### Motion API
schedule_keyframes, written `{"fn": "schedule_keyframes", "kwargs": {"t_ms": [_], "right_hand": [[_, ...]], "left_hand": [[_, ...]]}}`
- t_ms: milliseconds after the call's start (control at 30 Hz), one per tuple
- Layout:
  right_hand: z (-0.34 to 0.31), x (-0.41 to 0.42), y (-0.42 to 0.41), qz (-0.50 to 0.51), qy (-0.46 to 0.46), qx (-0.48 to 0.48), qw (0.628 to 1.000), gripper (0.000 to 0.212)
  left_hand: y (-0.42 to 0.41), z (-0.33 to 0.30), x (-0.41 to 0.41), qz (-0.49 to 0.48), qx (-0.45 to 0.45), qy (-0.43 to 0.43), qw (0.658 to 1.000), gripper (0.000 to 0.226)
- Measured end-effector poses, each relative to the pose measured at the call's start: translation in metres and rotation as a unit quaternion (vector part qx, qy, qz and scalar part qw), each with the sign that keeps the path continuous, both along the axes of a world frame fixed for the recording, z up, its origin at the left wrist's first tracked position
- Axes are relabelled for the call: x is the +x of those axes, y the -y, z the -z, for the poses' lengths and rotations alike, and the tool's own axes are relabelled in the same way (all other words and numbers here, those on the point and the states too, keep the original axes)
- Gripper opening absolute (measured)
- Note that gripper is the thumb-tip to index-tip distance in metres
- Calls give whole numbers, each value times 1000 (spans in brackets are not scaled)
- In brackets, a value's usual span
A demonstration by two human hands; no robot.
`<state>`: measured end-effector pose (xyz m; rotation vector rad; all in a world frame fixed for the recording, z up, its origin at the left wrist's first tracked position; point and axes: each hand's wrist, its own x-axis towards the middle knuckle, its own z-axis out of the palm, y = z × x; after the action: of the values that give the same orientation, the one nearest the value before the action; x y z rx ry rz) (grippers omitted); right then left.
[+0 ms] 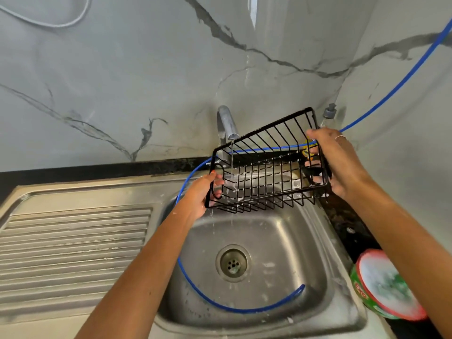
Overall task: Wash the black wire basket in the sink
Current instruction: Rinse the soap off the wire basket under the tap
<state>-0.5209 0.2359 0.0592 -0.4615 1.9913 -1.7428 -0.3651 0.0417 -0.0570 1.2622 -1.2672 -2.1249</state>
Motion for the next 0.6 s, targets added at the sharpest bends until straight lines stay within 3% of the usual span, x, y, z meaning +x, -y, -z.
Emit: {"fn": "schedule_keyframes", "kwargs": {"t_ms": [133, 267, 467, 600], "right_hand": [[-4, -9, 1, 12, 13, -6, 1000, 36], [-8, -18, -2, 11, -5, 0, 1000, 53], [-12, -23, 0, 4, -21, 26, 999, 52], [-11, -22, 8, -11, -28, 25, 999, 55]], "left_hand": [[0, 1, -9, 14, -14, -44, 999, 16], [-6, 1, -24, 41, -39, -51, 997, 36], [-7, 1, -36, 121, -103, 21, 987, 52], [-5, -4, -37, 95, -105, 83, 986, 31]]}}
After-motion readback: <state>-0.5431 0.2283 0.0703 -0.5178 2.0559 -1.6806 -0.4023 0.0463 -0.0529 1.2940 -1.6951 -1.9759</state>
